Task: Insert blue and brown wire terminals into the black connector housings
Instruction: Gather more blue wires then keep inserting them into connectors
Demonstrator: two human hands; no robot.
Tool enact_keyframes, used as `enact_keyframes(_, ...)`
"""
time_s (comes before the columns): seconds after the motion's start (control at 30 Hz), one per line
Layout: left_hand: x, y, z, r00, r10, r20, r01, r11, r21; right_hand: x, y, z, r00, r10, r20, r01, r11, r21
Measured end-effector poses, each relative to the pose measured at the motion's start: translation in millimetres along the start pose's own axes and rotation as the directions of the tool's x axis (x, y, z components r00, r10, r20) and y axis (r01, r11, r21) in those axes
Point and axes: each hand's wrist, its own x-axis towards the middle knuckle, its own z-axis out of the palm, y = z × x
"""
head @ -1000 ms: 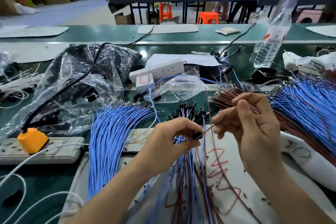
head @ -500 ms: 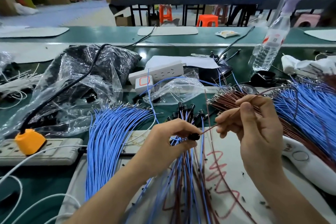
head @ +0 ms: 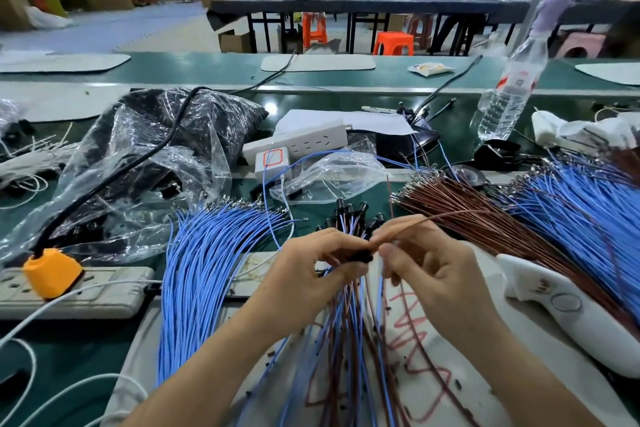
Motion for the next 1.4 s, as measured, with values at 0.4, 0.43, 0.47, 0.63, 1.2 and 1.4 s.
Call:
enact_keyframes(0.4,0,5,-3,0.994,-0.079,-0.078,0.068,0.988,-0.137,9,35,-18,0.965,0.257,-0.053,-0.208,0.626,-0.752)
enact_keyframes(0.43,0,5,-3,0.993,-0.081,-0.089,0.068,0.987,-0.147,9,35,-19,0.966,0.245,-0.084,-0.224,0.626,-0.747)
enact_keyframes(0.47,0,5,-4,0.991,-0.083,-0.103,0.066,0.985,-0.158,8,34,-21,0.969,0.22,-0.116,-0.231,0.626,-0.745)
enact_keyframes(0.63,1,5,-6,0.988,-0.087,-0.126,0.066,0.985,-0.158,11,29,-30,0.965,0.016,-0.263,-0.221,0.596,-0.772)
enact_keyframes(1.2,0,-2,-2,0.993,-0.111,-0.028,0.114,0.981,0.157,9,2,-22,0.952,0.272,-0.142,-0.152,0.819,0.553)
enact_keyframes(1.4,0,-4,-2,0.999,-0.038,0.011,0.035,0.986,0.164,0,1,-16,0.965,-0.151,-0.213,0.121,0.982,-0.144)
